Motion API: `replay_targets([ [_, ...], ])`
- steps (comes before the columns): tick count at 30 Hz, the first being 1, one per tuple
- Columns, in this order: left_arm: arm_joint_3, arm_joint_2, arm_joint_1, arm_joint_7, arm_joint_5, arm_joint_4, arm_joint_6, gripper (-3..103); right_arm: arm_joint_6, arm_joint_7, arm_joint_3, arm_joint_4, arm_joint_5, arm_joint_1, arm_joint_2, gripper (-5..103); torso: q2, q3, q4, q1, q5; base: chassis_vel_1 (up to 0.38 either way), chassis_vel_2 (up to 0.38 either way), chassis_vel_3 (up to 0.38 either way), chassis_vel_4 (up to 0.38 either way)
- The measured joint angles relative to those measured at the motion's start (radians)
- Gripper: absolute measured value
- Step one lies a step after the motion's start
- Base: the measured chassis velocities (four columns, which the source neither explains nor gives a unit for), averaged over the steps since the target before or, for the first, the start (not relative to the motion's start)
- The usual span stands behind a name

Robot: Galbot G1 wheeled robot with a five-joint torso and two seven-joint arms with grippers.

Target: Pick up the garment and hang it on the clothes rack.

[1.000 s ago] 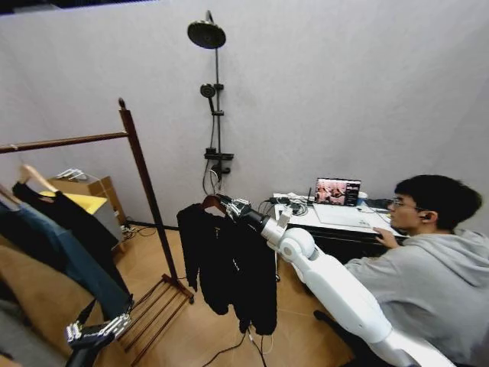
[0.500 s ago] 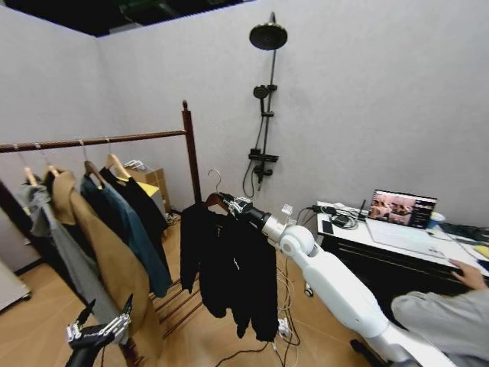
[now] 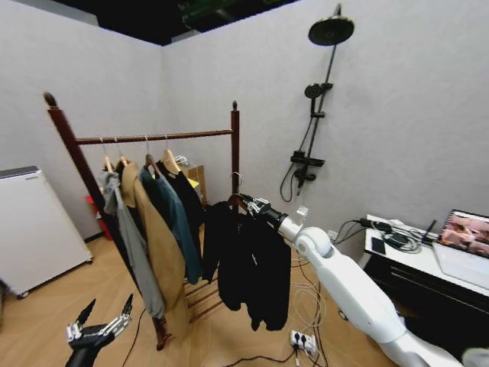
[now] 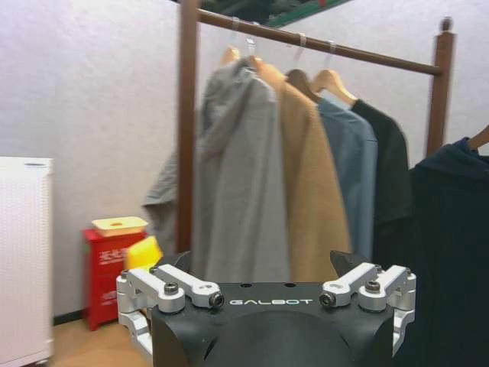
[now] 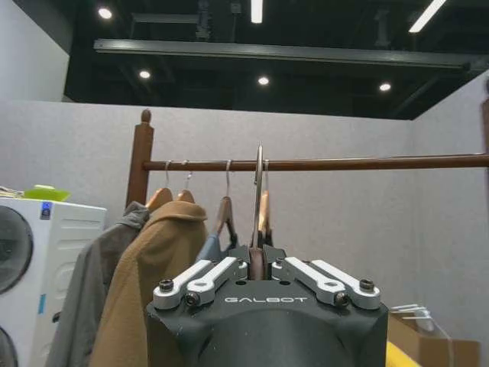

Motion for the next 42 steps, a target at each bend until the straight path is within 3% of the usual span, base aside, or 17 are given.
replay_targets([
  [8, 0.0, 0.0, 0.0, 0.0, 0.0, 0.0, 0.0, 100, -0.018, 0.004, 0.048, -0.015, -0.015, 0.006, -0.004, 8, 0.0, 0.0, 0.0007, 0.0, 0.0, 0.107, 0.12, 0.111, 0.104],
  [13, 0.0, 0.0, 0.0, 0.0, 0.0, 0.0, 0.0, 100, -0.033, 0.002, 0.105, 0.005, -0.007, -0.022, -0.036, 8, 0.0, 0.0, -0.0007, 0.0, 0.0001, 0.015, 0.016, 0.003, 0.01],
  [33, 0.0, 0.0, 0.0, 0.0, 0.0, 0.0, 0.0, 100, -0.07, 0.025, 0.195, 0.066, 0.023, -0.077, -0.124, 8, 0.0, 0.0, 0.0, 0.0, 0.0001, 0.0, 0.0, 0.0, 0.0],
  [42, 0.0, 0.0, 0.0, 0.0, 0.0, 0.0, 0.0, 100, -0.074, 0.111, 0.227, 0.019, -0.01, -0.083, -0.133, 8, 0.0, 0.0, 0.0, 0.0, 0.0002, 0.0, 0.0, 0.0, 0.0],
])
